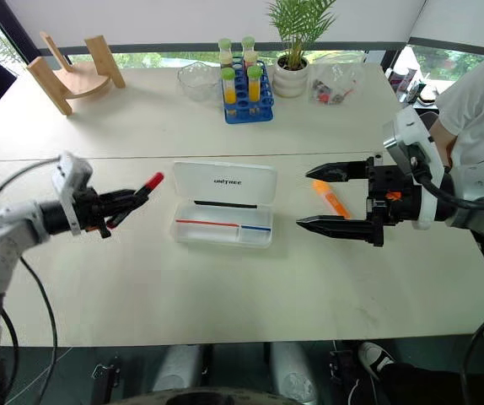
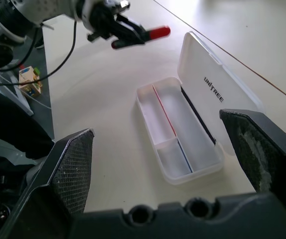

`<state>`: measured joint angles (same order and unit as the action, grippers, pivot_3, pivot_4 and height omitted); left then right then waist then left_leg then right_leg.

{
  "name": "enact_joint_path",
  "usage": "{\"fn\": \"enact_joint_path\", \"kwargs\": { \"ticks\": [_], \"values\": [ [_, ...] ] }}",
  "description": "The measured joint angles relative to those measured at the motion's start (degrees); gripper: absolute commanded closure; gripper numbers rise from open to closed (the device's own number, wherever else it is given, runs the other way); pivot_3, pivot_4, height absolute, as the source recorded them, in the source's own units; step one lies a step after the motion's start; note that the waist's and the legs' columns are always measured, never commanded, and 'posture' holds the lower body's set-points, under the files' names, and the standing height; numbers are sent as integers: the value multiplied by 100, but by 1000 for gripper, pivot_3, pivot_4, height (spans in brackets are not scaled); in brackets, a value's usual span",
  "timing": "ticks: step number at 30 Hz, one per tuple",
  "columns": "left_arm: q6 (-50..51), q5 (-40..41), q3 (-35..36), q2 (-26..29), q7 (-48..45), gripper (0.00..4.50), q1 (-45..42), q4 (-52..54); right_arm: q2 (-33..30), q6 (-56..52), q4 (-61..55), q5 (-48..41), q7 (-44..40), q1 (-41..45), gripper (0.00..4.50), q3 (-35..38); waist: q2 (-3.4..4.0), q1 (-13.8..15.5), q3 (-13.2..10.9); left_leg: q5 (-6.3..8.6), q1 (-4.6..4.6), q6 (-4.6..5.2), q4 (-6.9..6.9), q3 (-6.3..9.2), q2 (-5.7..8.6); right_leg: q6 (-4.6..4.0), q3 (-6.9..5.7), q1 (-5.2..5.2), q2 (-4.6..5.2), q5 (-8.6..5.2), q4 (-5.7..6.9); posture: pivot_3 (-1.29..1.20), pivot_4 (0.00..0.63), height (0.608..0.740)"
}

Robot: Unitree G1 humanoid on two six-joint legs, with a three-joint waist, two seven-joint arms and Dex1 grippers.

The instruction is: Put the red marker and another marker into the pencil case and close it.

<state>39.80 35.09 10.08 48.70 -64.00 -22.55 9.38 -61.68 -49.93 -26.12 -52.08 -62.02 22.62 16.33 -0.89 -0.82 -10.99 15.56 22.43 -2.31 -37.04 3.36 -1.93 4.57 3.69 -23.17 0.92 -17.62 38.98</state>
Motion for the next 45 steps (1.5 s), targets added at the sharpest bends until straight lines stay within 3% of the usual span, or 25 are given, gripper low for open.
{"fn": "enact_joint_path", "kwargs": {
  "ticks": [5,10,15,20,21,22,24,28,33,38,45],
  "values": [
    [-795,-480,-1362,-77,-1191,4234,-813,-250,-6,-20,-96,-19,216,-210,0,228,4,6,-2,0,1,1,-1,-1,1,0,3,-1,-7,0,0,0,150,740],
    [-2435,-1850,-2482,-952,-1345,4234,-1902,-1781,10,-149,-460,-176,543,-708,0,647,2,25,-3,1,4,3,-9,3,2,1,4,3,-10,1,0,0,150,740],
    [-4115,-2829,-3121,-1848,-1312,4234,-2543,-3453,33,-326,-844,-454,923,-1119,0,1086,-1,-14,-5,7,6,15,-8,2,1,2,9,-2,-16,1,-1,0,150,740],
    [-4961,-3336,-3281,-2255,-1339,4234,-2984,-4523,39,-420,-1082,-697,1236,-1343,0,1356,0,-8,-5,9,6,21,-9,5,0,2,11,-3,-20,1,0,0,150,740],
    [-5031,-3369,-3285,-2297,-1366,3218,-3028,-4643,39,-429,-1124,-759,1292,-1390,0,1389,0,-9,-5,9,6,21,-9,4,0,2,12,-3,-20,1,0,0,150,740],
    [-5038,-3396,-3286,-2306,-1383,2981,-3037,-4706,39,-431,-1154,-786,1329,-1421,0,1401,0,-12,-5,9,6,21,-10,4,0,2,12,-3,-19,1,0,0,150,740],
    [-4988,-3448,-3285,-2300,-1498,1959,-3040,-4793,39,-434,-1196,-846,1412,-1502,0,1441,0,-9,-5,9,6,21,-9,6,0,2,11,-2,-20,1,0,0,150,740],
    [-4493,-3348,-3156,-2202,-1733,28,-2984,-4546,39,-416,-1200,-888,1509,-1542,0,1443,0,-13,-5,9,6,21,-10,5,0,2,11,-2,-20,1,1,0,150,740],
    [-2481,-2128,-2420,-1703,-2115,28,-2576,-2910,82,-202,-1148,-452,1825,-1502,0,983,0,-37,-5,9,6,20,-10,8,-8,2,9,-3,-23,1,5,0,150,740],
    [-349,-483,-725,-369,-1783,28,-1388,-613,525,-443,-432,723,2988,-700,0,-499,11,-256,-8,5,-7,14,-2,2,-16,0,19,-4,-24,0,12,0,150,740],
    [641,538,913,338,-1080,28,511,1128,1006,-761,716,1806,3431,236,0,-1947,9,-131,-13,3,1,8,-9,6,-8,0,12,-5,-12,-1,8,0,150,740]
  ]
}}
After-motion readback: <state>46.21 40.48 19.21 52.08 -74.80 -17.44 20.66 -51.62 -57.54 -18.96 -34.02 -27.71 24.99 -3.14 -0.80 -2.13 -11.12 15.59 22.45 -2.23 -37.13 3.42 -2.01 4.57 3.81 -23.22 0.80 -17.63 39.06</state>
